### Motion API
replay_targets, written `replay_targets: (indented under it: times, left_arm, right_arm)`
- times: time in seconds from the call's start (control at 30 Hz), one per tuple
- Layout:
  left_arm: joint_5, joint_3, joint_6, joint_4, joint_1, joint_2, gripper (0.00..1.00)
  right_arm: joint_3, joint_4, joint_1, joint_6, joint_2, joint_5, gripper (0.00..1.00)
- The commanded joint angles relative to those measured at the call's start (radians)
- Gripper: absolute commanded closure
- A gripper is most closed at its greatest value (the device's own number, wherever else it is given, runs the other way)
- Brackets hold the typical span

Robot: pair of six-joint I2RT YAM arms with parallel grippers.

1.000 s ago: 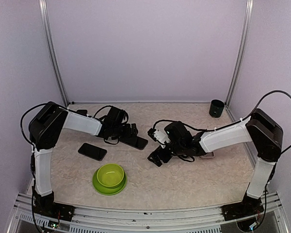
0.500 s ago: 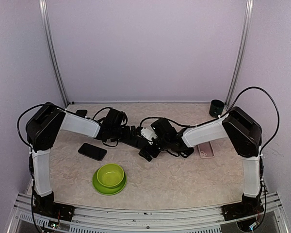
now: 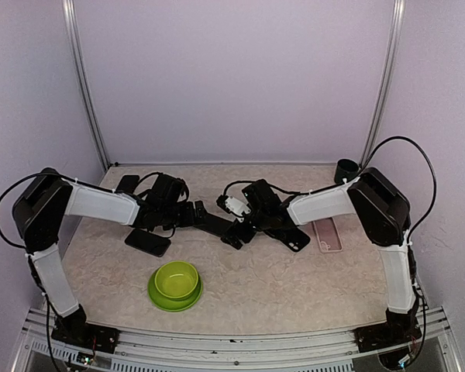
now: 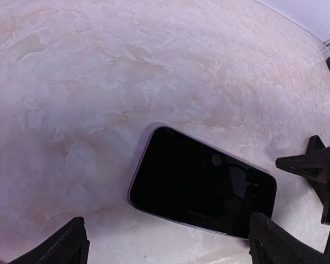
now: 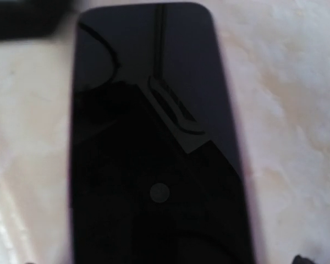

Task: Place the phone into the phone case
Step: Pick up the phone at the center of the board.

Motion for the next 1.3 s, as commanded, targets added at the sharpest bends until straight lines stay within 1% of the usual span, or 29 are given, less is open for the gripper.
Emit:
replay_targets:
  times: [0.0,0.17,0.4,0.73,0.83,0.93,1.0,1.03,1.13,1.27]
  left_arm:
    - [-0.008,-0.056,-0.031,0.028,-0.002,-0.091,0.01]
    - [-0.019,-0.086,-0.036,0.018,-0.013,-0.165,0.01]
    - [-0.052,-0.112,-0.048,-0.007,-0.023,-0.251,0.01]
    - [-0.066,-0.159,-0.055,-0.027,-0.025,-0.341,0.01]
    - [-0.067,-0.168,-0.053,-0.029,-0.025,-0.356,0.01]
    - [-0.065,-0.177,-0.054,-0.030,-0.025,-0.370,0.01]
    - [-0.057,-0.180,-0.056,-0.026,-0.025,-0.376,0.01]
    - [-0.054,-0.182,-0.057,-0.027,-0.025,-0.377,0.01]
    - [-0.055,-0.184,-0.058,-0.030,-0.025,-0.376,0.01]
    - [-0.055,-0.191,-0.060,-0.027,-0.025,-0.379,0.01]
  right_arm:
    - [0.056,-0.046,-0.015,-0.011,0.051,-0.049,0.00]
    - [0.109,-0.084,-0.017,-0.015,0.097,-0.041,0.01]
    - [0.121,-0.091,-0.017,-0.017,0.119,-0.049,0.03]
    - [0.125,-0.105,-0.017,-0.011,0.150,-0.081,0.21]
    - [0.121,-0.109,-0.017,-0.013,0.147,-0.108,0.31]
    - [0.118,-0.115,-0.016,-0.026,0.143,-0.131,0.36]
    - [0.115,-0.118,-0.016,-0.037,0.138,-0.142,0.44]
    - [0.115,-0.120,-0.017,-0.039,0.134,-0.144,0.46]
    - [0.105,-0.107,-0.017,-0.044,0.109,-0.163,0.47]
    - [0.071,-0.054,-0.016,-0.036,0.057,-0.149,0.46]
